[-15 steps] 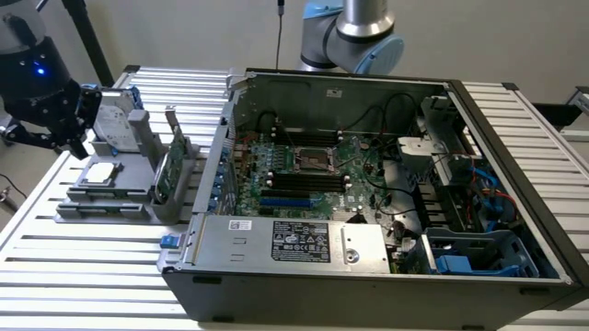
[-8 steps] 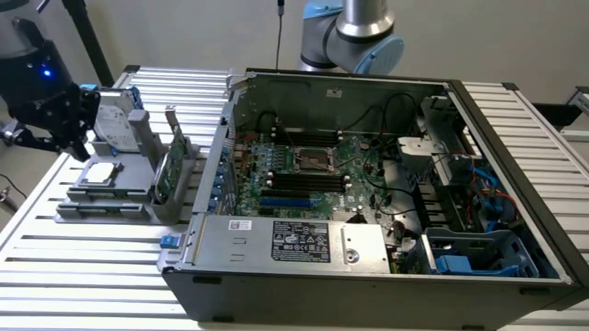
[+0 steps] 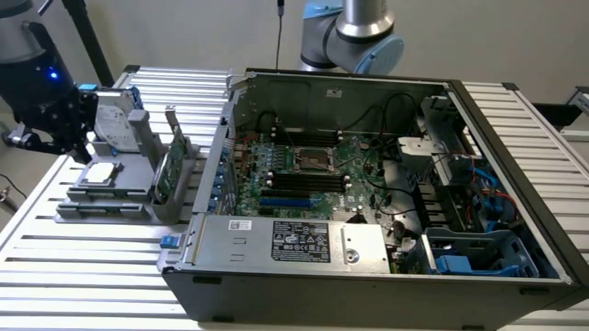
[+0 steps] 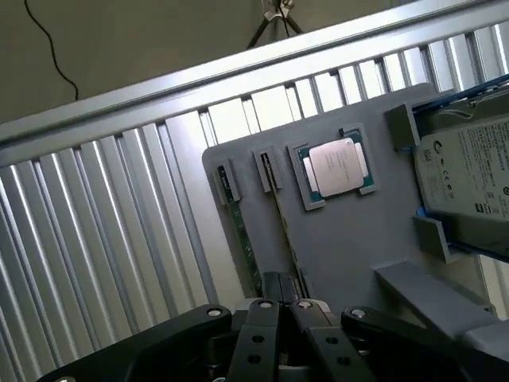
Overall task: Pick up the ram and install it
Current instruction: 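Pick up the ram and move it above insertion slot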
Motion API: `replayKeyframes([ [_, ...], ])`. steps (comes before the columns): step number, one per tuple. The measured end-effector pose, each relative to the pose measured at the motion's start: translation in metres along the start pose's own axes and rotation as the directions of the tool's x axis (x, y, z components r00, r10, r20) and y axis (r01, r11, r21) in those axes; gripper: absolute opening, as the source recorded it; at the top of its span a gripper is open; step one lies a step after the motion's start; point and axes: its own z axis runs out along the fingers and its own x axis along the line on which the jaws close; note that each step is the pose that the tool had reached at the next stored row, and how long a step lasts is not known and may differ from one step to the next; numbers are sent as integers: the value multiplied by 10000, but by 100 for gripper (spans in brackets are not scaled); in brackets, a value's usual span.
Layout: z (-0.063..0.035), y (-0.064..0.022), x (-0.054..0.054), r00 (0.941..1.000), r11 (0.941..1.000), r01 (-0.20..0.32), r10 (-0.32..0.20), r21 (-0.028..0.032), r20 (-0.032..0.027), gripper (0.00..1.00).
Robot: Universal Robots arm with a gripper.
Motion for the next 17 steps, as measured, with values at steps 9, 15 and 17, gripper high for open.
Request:
replayKeyframes([
  [9, 51, -1, -1, 9867, 9867, 1626, -1626, 32, -30, 11],
  [15, 106, -6, 37, 9748, 9748, 2229, -2229, 42, -2, 11],
  [17, 134, -4, 85, 9742, 9742, 2256, -2256, 48, 36, 11],
])
